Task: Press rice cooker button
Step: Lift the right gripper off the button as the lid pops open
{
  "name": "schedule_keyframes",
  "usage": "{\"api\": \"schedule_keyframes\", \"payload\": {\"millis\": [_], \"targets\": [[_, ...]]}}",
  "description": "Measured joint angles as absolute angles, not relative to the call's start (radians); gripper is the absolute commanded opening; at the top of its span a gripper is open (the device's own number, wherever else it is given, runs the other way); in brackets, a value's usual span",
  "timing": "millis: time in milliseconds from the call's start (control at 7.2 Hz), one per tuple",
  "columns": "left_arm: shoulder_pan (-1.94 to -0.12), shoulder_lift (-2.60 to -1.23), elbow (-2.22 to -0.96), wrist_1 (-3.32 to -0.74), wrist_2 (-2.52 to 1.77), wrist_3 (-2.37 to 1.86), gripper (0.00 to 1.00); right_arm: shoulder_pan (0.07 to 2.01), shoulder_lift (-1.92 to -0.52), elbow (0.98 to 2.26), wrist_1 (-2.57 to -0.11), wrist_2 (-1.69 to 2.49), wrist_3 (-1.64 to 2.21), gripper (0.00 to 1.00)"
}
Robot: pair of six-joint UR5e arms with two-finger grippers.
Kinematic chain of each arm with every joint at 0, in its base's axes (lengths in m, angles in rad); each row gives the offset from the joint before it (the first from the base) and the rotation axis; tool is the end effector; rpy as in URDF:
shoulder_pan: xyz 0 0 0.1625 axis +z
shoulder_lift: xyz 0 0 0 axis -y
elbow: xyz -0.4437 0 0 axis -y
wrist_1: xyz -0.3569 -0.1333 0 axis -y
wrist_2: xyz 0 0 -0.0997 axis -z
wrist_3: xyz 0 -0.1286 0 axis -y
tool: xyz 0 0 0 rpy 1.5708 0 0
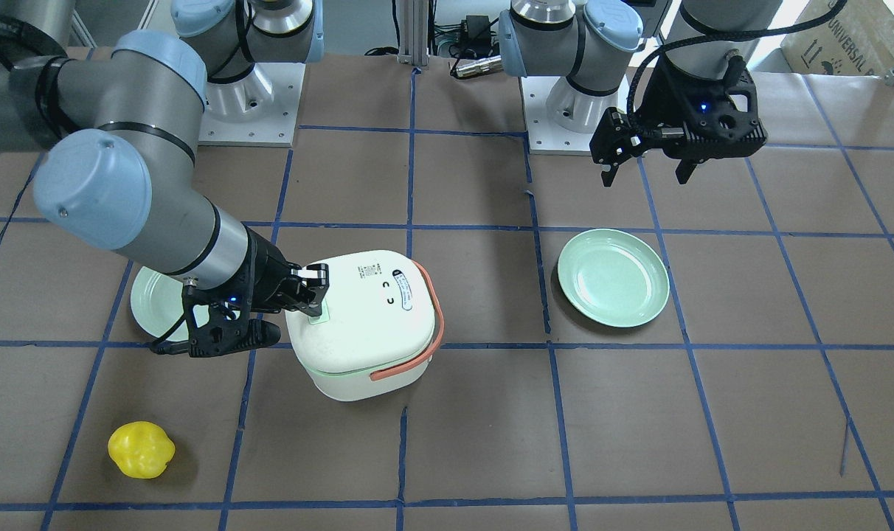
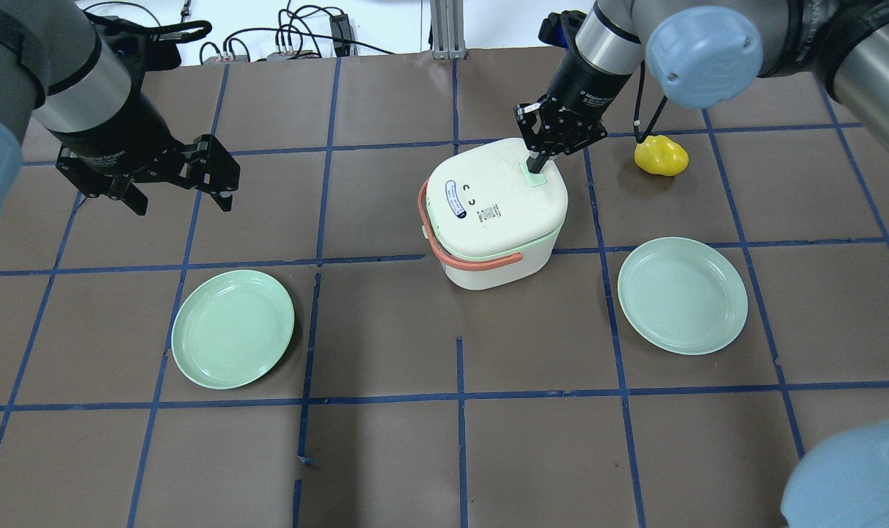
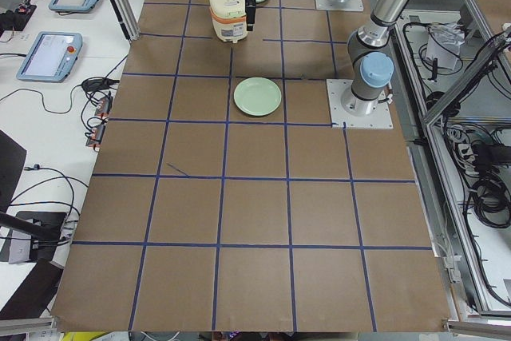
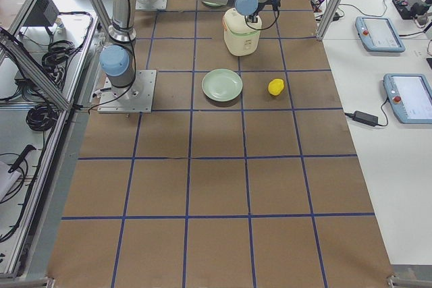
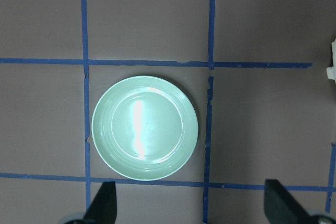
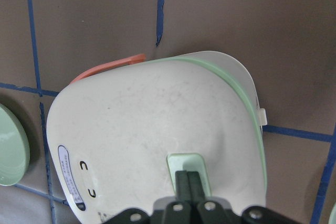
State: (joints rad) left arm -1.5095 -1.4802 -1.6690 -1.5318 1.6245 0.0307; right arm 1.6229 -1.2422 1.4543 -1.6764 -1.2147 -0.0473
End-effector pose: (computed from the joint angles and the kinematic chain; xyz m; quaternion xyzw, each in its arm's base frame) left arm -0.1004 -0.4274 0.4764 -0.0157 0.9994 -0.0144 0.0275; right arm 0.2080 -0.5684 0.3769 -0.0394 0.9821 0.0528 0.1767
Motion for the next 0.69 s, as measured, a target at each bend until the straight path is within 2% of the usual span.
{"api": "schedule_keyframes", "payload": {"millis": [139,278,417,556,694], "targets": [[-1.509,-1.480,-1.669,-1.531,1.624,0.031,1.00,1.623,-1.274,1.454,-1.655,-1.218,-0.041,0.17],[-1.509,-1.480,-1.669,-1.531,1.624,0.031,1.00,1.623,-1.310,1.455,-1.637,-1.233,-0.032,0.59],[-1.509,-1.480,-1.669,-1.531,1.624,0.031,1.00,1.623,-1.348,1.455,-1.623,-1.263,-0.017,0.81],[-1.509,-1.480,-1.669,-1.531,1.625,0.031,1.00,1.623,-1.381,1.453,-1.619,-1.292,0.013,0.97],[-1.509,-1.480,-1.669,-1.531,1.624,0.031,1.00,1.623,-1.410,1.451,-1.623,-1.327,0.053,1.00]]}}
